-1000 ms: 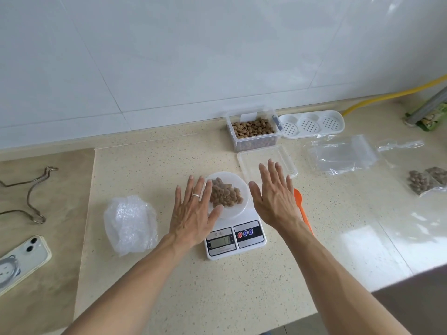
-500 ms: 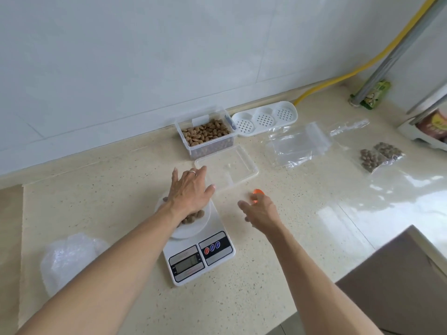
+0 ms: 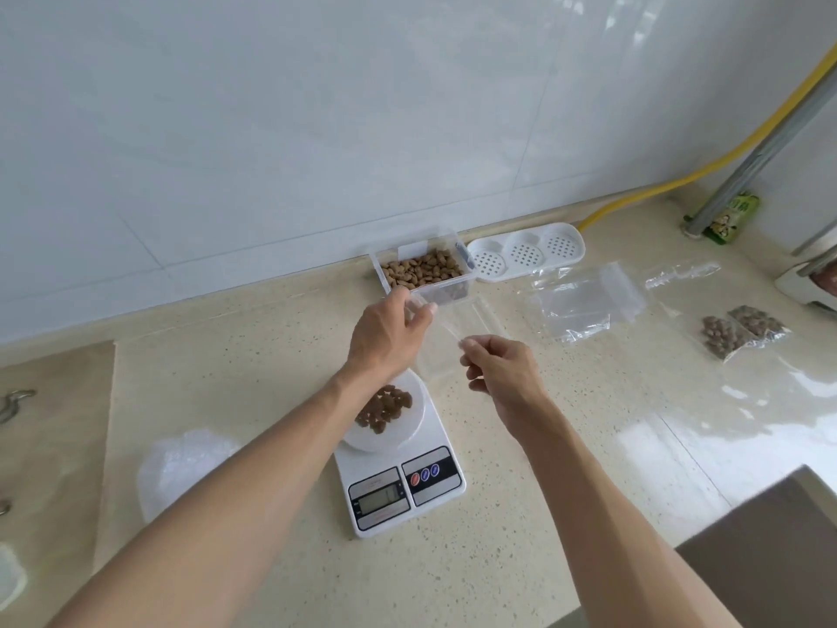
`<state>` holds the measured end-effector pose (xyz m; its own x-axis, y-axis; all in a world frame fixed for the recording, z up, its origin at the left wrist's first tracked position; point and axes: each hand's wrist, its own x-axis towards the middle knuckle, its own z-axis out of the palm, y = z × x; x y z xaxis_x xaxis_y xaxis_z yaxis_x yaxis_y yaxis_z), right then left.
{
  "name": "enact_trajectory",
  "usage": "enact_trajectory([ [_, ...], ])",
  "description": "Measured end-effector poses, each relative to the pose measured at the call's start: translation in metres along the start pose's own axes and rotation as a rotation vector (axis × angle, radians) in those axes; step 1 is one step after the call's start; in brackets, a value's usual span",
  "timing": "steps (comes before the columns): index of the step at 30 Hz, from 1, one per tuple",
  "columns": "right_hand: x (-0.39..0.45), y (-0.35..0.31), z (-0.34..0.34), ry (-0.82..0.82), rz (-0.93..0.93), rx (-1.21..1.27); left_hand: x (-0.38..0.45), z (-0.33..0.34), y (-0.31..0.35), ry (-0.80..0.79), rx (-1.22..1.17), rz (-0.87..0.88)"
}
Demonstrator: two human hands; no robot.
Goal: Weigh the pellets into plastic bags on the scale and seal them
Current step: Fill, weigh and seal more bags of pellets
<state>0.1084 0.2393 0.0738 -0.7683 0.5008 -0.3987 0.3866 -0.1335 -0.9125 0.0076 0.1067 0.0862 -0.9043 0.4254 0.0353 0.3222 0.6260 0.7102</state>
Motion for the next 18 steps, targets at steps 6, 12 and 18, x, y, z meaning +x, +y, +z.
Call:
enact_trajectory([
  [6,-0.014,-0.043,-0.005,-0.063,-0.132,-0.053,-0.02,-0.036,0.026,0.118,-0.354,-0.012],
  [12,-0.037,-0.067,-0.005,-0.009,-0.311,-0.173,-0.033,-0.052,0.037,0.128,-0.535,-0.077],
  [18,-0.056,-0.077,-0.01,-0.117,-0.387,-0.251,-0.041,-0.06,0.035,0.029,-0.659,-0.086],
])
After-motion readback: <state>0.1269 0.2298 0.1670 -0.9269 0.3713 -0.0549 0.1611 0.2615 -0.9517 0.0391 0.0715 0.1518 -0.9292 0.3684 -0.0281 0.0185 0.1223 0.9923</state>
